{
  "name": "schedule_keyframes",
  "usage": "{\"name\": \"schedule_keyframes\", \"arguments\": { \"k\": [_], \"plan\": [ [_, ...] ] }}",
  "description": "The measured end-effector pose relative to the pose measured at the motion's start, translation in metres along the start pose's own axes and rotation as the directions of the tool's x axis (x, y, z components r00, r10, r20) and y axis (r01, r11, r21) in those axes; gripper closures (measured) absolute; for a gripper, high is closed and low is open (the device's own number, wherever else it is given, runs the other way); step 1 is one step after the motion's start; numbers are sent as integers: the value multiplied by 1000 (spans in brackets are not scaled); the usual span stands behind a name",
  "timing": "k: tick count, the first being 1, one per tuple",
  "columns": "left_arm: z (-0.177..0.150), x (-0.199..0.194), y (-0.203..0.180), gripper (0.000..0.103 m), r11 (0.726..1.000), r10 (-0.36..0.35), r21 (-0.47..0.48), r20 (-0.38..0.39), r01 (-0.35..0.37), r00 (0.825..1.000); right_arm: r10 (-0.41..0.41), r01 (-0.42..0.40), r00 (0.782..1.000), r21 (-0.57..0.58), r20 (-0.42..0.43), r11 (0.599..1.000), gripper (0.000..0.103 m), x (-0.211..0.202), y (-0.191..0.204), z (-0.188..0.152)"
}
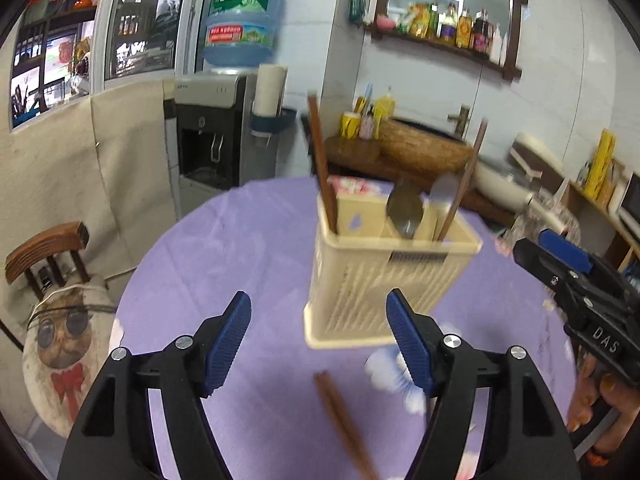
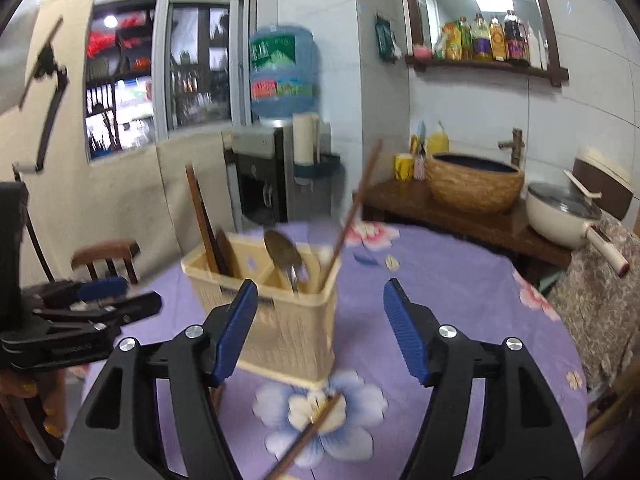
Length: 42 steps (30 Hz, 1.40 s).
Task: Organize utensils
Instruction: 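Open both tools and move them back to the chopsticks on the table, then grasp two brown chopsticks with the left tool while the right tool grasps one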
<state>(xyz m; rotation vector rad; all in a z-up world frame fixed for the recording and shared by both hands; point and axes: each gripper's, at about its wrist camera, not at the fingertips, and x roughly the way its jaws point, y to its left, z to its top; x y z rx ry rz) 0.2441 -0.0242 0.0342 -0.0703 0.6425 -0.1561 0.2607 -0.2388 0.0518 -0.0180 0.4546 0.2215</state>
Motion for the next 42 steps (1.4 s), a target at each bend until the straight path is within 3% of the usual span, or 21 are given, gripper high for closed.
{"name": "schedule_keyframes", "arguments": {
  "k": [3,7,13,26,42],
  "plan": [
    [-26,10,3,43,1000,14,2,-79,-14,997,-38,38,995,-11,-93,999,37,10,2,-28],
    [-59,32,3,54,1000,-9,-11,-201,7,980,-36,44,973,34,-226,998,37,26,2,-68],
    [-80,43,7,57,999,-1,-39,-255,-9,967,-59,80,943,52,-327,995,37,41,4,-106],
    [-95,45,3,57,999,9,-48,-276,-23,961,-130,138,904,-10,-407,990,37,55,12,-129],
    [-98,43,-1,57,998,1,-53,-280,-17,960,-184,167,888,-78,-420,983,38,70,18,-123]
  ]
}}
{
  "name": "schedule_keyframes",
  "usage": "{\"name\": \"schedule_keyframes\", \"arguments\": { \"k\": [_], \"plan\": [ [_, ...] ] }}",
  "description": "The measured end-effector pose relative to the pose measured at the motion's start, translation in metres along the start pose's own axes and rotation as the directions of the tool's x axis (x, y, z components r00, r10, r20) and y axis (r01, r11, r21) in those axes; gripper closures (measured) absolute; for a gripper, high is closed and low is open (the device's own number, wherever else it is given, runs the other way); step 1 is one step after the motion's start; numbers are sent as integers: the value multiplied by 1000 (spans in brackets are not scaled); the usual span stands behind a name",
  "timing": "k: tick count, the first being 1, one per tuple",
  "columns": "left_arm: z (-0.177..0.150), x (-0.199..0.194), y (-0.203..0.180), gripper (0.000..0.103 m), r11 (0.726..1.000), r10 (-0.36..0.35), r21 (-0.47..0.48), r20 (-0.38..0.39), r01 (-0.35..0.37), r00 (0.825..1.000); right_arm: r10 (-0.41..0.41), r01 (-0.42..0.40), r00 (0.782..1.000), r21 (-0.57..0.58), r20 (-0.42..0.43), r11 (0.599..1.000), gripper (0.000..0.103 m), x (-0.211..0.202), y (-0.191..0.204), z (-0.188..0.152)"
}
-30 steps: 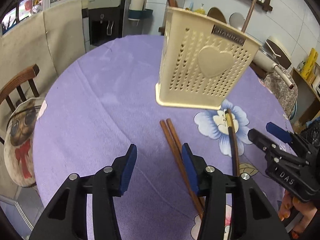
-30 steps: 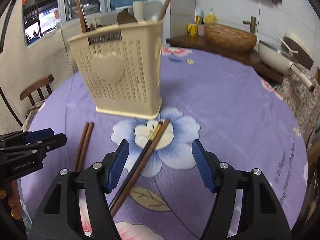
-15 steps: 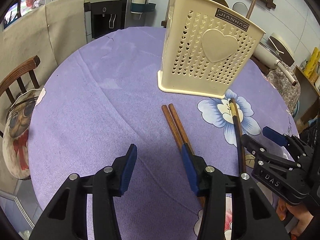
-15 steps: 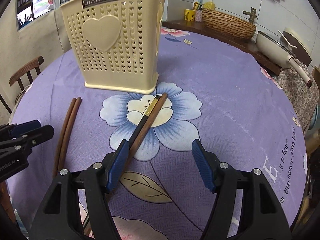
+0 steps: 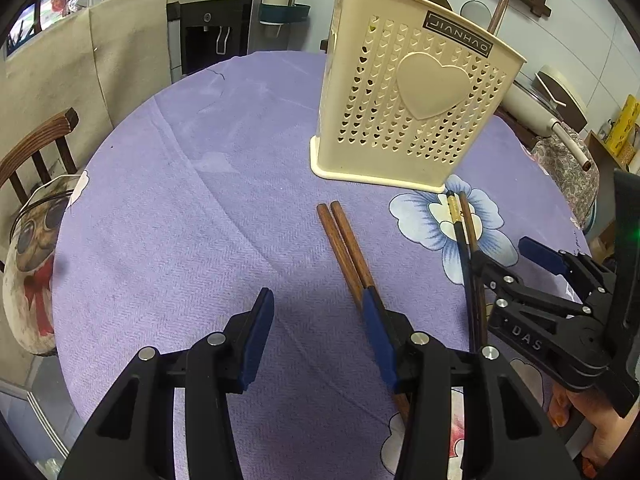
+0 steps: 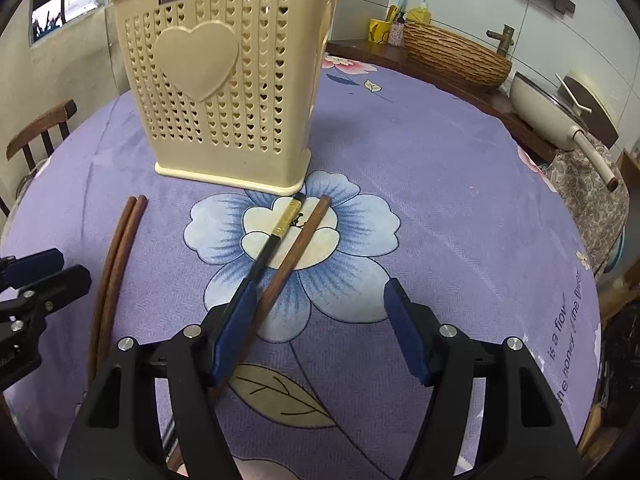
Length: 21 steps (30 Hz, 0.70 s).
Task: Organize utensils
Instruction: 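Grasp two brown chopsticks with the left tool while the right tool grasps one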
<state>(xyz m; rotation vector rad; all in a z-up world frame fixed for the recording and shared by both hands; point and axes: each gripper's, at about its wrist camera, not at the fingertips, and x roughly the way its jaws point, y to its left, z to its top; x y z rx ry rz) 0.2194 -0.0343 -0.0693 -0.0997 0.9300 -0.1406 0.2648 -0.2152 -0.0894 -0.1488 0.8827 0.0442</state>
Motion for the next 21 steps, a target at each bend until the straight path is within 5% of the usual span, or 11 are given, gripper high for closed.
{"name": "schedule_keyframes", "arguments": {
  "k": [6,11,21],
  "plan": [
    [1,0,-1,57,1000,1,-3,-1,-1,1000,23,-23,1000,21,-8,1000,39,-1,-7,-3],
    [3,3,-5,59,1000,-3,5,-6,3,1000,43,-42,999,16,-9,999,57,2,-9,1],
    [5,12,-11,63,1000,-3,10,-24,3,1000,68,-68,998,40,3,997,58,5,-13,-1]
  ]
}}
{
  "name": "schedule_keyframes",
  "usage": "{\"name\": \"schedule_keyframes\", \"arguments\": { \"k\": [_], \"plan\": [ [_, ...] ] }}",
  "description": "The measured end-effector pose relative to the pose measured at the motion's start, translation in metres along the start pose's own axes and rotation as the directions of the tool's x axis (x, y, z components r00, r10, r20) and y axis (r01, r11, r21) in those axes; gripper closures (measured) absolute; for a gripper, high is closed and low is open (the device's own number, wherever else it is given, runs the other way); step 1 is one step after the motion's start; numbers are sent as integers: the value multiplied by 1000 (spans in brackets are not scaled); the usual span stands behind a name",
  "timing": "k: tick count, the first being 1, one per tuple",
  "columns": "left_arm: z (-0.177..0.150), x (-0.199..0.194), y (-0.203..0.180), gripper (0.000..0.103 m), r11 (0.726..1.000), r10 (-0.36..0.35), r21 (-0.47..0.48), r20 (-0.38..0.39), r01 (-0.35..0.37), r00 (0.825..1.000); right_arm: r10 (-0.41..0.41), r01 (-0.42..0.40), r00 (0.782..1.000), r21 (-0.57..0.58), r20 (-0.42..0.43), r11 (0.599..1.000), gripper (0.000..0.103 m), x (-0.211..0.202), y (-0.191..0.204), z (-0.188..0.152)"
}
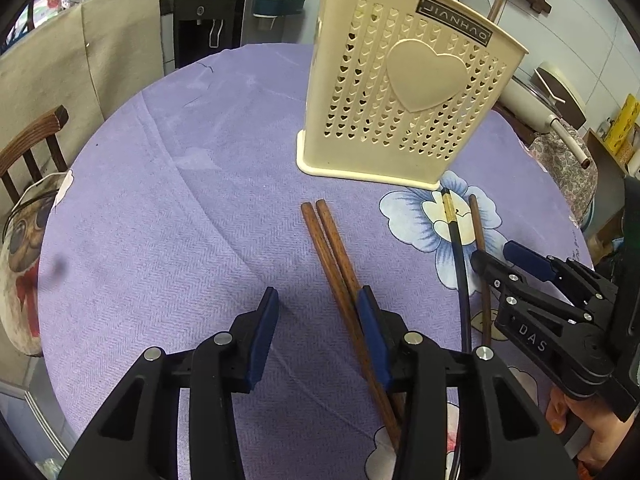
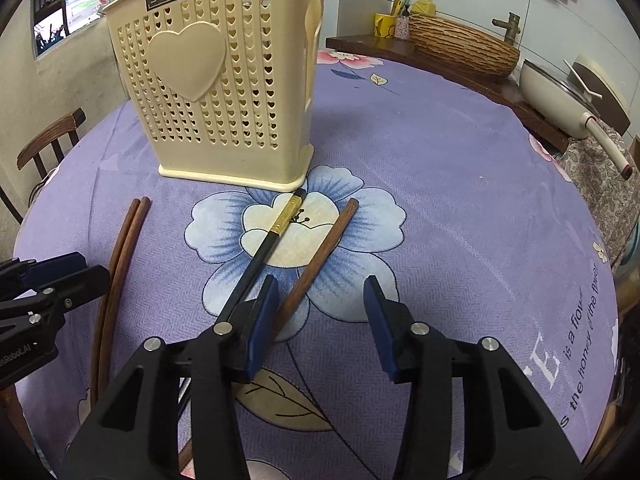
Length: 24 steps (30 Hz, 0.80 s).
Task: Organize utensils
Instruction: 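Grasp two brown chopsticks with the left tool while the right tool grasps one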
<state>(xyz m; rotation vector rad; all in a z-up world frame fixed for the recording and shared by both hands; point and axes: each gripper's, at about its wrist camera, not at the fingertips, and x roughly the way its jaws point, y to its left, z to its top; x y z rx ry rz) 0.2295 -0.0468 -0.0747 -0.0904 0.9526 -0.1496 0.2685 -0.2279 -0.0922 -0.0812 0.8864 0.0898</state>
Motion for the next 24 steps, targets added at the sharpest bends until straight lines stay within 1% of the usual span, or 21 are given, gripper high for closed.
{"name": "schedule_keyframes", "arguments": {
  "k": [2,6,10,14,17,19,20,23,24],
  "plan": [
    [-1,1,-4,63,999,26,19,5,-26,1000,0,0,1000,0,2,1000,58,0,0,0],
    [-3,0,-5,72,999,35,29,1,-35,999,5,-5,1000,-2,1,1000,58,0,-2,-2],
    [-3,-1,-2,73,999,32,33,-5,-32,999,7,-7,1000,-11,-5,1000,58,0,-3,-1],
    [4,5,-6,76,998,48,47,-12,-48,999,3,-3,1000,-25,-16,1000,58,3,0,4],
    [11,11,-8,80,997,54,56,-15,-53,998,41,-42,999,-8,-36,999,58,9,-1,11],
    [14,14,-10,84,996,66,68,-15,-65,998,61,-61,997,0,-45,998,60,12,-3,17],
    [15,15,-11,86,995,70,76,-15,-69,997,63,-63,997,-2,-47,998,63,14,-2,19],
    [17,16,-9,90,994,68,82,-14,-67,998,63,-63,997,3,-46,998,70,19,-2,27],
    [17,16,-8,90,995,60,77,-16,-58,998,62,-61,997,8,-43,998,71,21,-2,29]
  ]
}}
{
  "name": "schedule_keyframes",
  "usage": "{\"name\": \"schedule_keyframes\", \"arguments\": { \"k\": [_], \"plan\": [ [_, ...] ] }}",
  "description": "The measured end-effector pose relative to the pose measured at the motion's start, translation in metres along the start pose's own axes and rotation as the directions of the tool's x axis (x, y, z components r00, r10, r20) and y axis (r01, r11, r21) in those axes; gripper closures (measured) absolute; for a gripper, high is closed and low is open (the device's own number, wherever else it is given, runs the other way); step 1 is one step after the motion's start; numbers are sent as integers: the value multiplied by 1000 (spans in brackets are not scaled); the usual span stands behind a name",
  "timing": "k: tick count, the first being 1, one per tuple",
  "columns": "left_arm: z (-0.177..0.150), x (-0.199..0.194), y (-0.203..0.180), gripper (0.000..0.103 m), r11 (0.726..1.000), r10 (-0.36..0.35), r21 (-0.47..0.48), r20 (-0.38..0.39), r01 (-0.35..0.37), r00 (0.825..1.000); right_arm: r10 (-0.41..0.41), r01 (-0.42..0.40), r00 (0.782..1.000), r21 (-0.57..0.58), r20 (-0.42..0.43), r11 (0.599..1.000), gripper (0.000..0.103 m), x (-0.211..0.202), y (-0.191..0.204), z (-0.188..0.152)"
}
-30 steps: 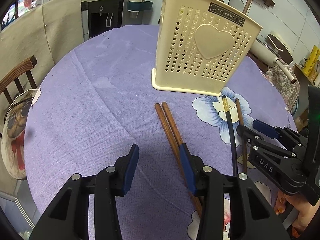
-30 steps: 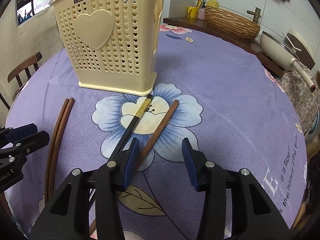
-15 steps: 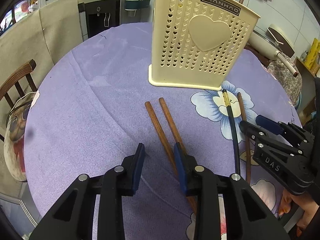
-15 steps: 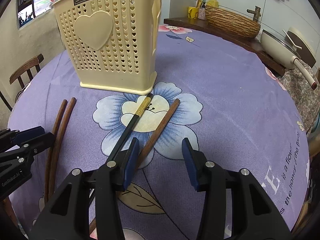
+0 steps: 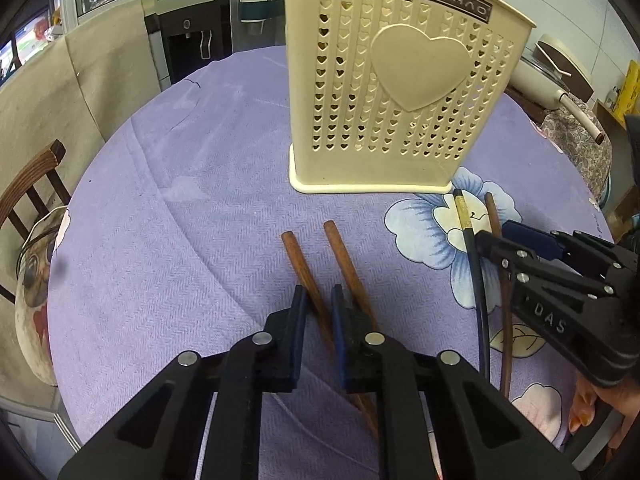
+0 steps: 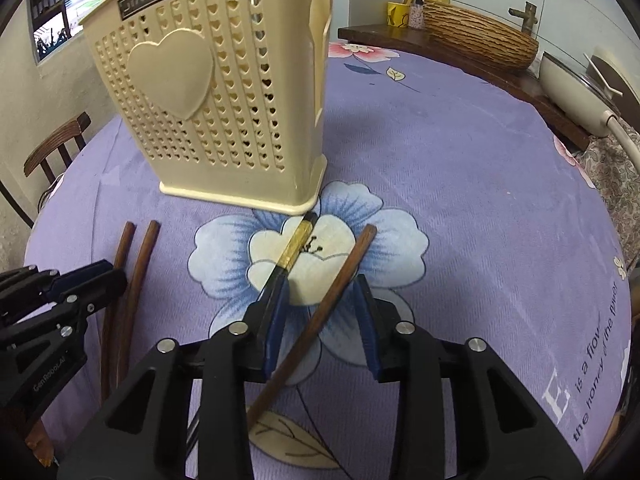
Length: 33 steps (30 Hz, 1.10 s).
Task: Organize utensils
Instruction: 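Grasp two brown chopsticks with the left tool while the right tool grasps one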
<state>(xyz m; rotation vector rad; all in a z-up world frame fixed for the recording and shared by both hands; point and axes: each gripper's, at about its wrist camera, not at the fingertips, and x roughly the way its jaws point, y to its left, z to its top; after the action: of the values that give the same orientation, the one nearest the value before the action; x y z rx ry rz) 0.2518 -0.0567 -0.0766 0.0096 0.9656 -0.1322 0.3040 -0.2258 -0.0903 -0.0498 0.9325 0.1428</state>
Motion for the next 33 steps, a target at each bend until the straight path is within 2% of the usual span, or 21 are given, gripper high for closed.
{"name": "schedule_keyframes", "arguments": {
  "k": [5,10,16,21,33],
  "plan": [
    [4,1,-2,91,1000,-6,-4,-7,6,1000,-2,2,1000,31,5,1000,80,6,-1,9],
    [5,3,-8,92,1000,-7,20,1,7,1000,2,-2,1000,13,9,1000,88,7,5,9],
    [6,3,-3,92,999,-35,19,-10,35,999,16,-16,1000,17,1,1000,88,7,4,10],
    [6,4,-6,93,1000,-11,22,2,11,1000,1,-1,1000,12,8,1000,88,7,8,10],
    [7,4,-3,93,1000,-22,-4,2,22,1000,11,-12,1000,39,14,999,89,7,5,9]
  ]
}}
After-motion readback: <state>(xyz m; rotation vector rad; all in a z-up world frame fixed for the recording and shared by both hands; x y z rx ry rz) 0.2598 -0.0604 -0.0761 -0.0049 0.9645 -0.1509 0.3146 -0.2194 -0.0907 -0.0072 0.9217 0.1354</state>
